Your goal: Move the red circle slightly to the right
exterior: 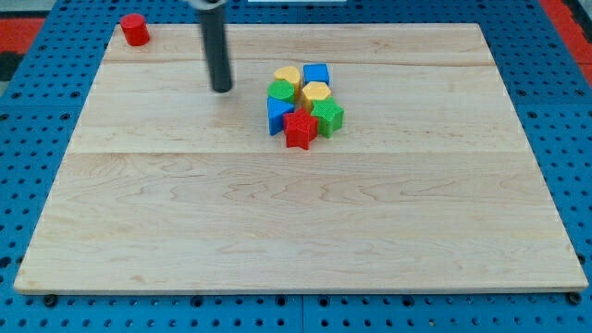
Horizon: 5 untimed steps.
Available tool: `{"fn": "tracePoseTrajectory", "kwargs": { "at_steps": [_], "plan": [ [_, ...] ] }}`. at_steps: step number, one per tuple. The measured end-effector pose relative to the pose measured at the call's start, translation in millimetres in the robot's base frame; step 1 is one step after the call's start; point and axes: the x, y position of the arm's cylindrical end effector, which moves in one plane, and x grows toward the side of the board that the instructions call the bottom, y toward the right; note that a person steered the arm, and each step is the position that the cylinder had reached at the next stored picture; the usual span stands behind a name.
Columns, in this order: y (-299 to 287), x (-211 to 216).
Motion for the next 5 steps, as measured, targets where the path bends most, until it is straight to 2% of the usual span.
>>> {"fn": "tracePoseTrajectory", "kwargs": {
  "at_steps": [1,2,3,4,5],
  "plan": [
    [-85,-14],
    [-156,-53],
    [-168,-70],
    [-168,-118],
    [-167,-144]
  ]
}}
